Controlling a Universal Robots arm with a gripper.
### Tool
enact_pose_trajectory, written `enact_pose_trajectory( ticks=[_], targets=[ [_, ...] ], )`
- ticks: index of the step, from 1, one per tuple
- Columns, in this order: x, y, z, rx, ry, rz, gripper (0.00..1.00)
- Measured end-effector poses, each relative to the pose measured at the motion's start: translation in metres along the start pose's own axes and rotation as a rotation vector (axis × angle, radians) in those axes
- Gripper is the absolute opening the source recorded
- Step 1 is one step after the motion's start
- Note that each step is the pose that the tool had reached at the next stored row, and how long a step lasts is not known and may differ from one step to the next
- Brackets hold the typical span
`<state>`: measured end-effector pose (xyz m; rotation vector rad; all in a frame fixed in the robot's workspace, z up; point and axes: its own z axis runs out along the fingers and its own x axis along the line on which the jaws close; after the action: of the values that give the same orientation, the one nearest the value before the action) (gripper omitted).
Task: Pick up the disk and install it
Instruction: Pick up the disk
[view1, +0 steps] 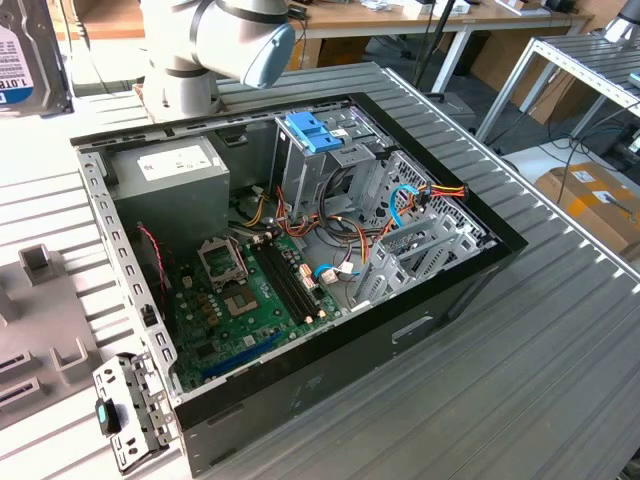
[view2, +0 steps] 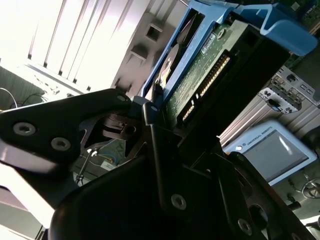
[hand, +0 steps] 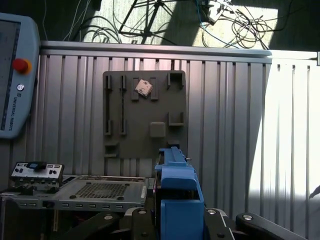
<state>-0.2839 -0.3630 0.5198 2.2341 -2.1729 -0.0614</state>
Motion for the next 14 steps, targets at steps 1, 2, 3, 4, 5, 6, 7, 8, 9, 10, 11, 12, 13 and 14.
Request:
enact_pose_trajectory(
  ticks=[1, 2, 3, 4, 5, 6, 7, 8, 9, 10, 11, 12, 13, 14],
  targets=[
    [0.0000, -0.0009, 0.0000, 0.0000, 0.0000, 0.000, 0.36],
    [0.0001, -0.0020, -0.0001, -0.0001, 0.0001, 0.000, 0.36],
    [0.0001, -0.0028, -0.0002, -0.0001, 0.0001, 0.000, 0.36],
    [0.0002, -0.0038, -0.0002, -0.0001, 0.0001, 0.000, 0.36],
    [0.0002, -0.0051, -0.0002, 0.0000, 0.0000, 0.000, 0.36],
    [0.0003, -0.0072, -0.0003, -0.0001, 0.0000, 0.000, 0.36],
    [0.0004, -0.0088, -0.0004, -0.0003, 0.0000, 0.000, 0.36],
    [0.0004, -0.0109, -0.0005, -0.0003, 0.0000, 0.000, 0.36],
    [0.0005, -0.0125, -0.0006, -0.0004, 0.0000, 0.000, 0.36],
    [0.0006, -0.0147, -0.0006, -0.0004, 0.0000, 0.000, 0.36],
    [0.0006, -0.0160, -0.0007, -0.0005, 0.0000, 0.000, 0.36],
    [0.0007, -0.0172, -0.0007, -0.0006, 0.0000, 0.000, 0.36],
    [0.0008, -0.0194, -0.0007, -0.0007, 0.0001, 0.000, 0.36],
    [0.0010, -0.0217, -0.0005, -0.0007, 0.0000, 0.000, 0.36]
  ],
)
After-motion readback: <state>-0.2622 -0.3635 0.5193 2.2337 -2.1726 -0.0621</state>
